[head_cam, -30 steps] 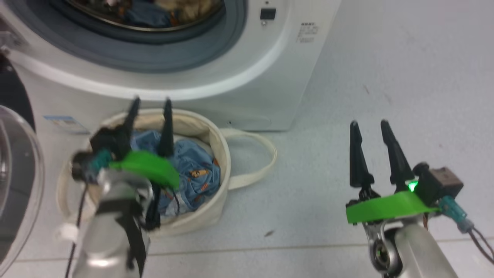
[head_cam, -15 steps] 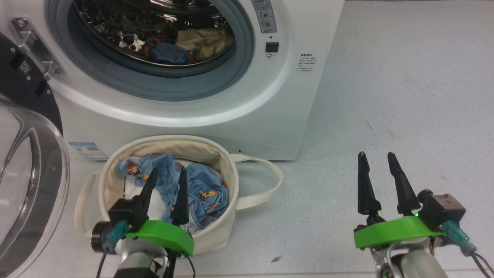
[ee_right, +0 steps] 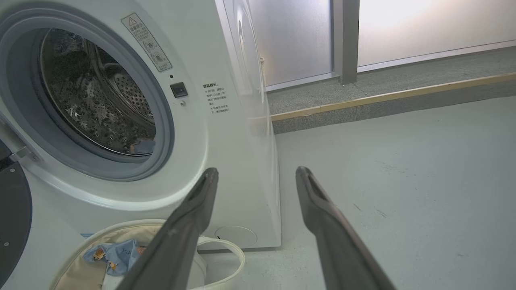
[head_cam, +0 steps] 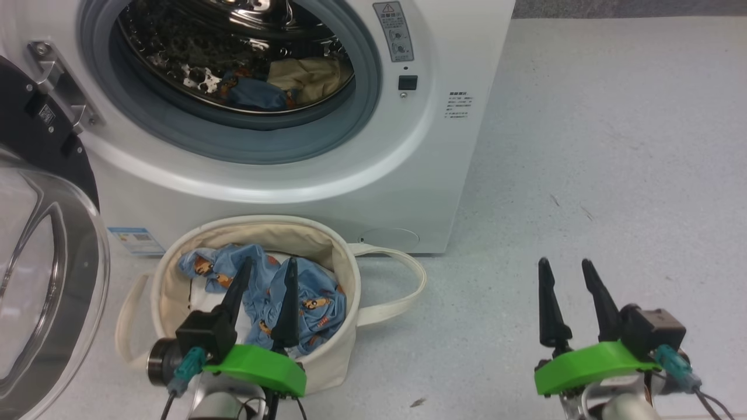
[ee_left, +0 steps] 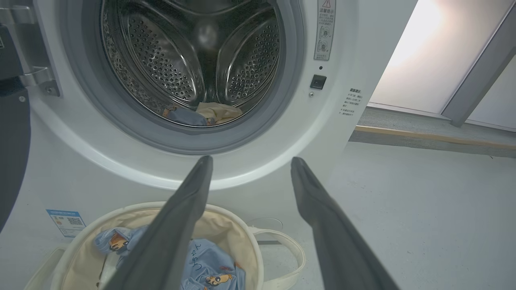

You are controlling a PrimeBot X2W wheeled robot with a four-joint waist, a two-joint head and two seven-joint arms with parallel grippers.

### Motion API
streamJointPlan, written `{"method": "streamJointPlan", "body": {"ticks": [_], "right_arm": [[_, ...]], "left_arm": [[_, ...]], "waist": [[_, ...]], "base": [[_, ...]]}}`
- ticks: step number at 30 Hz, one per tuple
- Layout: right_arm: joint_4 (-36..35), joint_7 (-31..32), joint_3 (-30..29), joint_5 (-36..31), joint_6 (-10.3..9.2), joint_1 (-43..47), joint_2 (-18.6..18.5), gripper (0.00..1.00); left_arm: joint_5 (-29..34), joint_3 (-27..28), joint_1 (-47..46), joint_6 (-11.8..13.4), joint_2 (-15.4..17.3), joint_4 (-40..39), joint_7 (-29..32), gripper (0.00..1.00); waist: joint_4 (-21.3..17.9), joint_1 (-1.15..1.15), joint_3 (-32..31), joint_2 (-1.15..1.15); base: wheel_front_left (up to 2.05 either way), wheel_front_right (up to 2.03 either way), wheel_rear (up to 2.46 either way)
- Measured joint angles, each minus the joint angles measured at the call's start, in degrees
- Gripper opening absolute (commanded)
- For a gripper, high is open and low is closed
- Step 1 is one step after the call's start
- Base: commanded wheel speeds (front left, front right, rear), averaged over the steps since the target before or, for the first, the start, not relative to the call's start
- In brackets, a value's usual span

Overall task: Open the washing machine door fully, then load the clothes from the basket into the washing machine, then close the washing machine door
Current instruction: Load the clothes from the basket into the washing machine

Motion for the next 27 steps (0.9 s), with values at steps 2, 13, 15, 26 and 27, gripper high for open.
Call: {"method": "streamJointPlan", "body": {"ticks": [2, 13, 15, 26, 27], "right_arm": [[0.59, 0.0, 0.03, 0.0, 0.0, 0.44, 0.0, 1.0], [0.69, 0.0, 0.05, 0.0, 0.0, 0.55, 0.01, 1.0], [0.67, 0.0, 0.05, 0.01, 0.0, 0.54, 0.01, 1.0], [-0.07, 0.0, 0.15, 0.11, 0.0, 0.37, 0.01, 1.0], [-0.33, 0.0, 0.24, 0.11, 0.0, 0.29, 0.01, 1.0]], "left_arm": [[0.0, -0.09, 0.0, 0.01, 0.0, -0.21, 0.0, 1.0], [-0.01, -0.08, 0.02, 0.03, 0.01, -0.01, 0.0, 1.0], [-0.08, -0.13, 0.02, 0.04, 0.01, 0.27, 0.0, 1.0], [-1.99, -0.79, -0.25, 0.57, 0.01, 5.14, 0.0, 1.0], [-2.52, -0.87, -0.43, 0.57, 0.01, 6.32, 0.0, 1.0]], "waist": [[-0.05, 0.0, -0.15, 0.0], [-0.01, -0.01, -0.08, 0.0], [0.02, 0.0, 0.18, 0.0], [-0.14, 0.0, 2.36, 0.0], [-0.18, 0.0, 2.84, 0.0]], "base": [[0.0, 0.0, 0.0], [0.0, 0.0, 0.0], [0.0, 0.0, 0.0], [0.0, 0.0, 0.0], [0.0, 0.0, 0.0]]}}
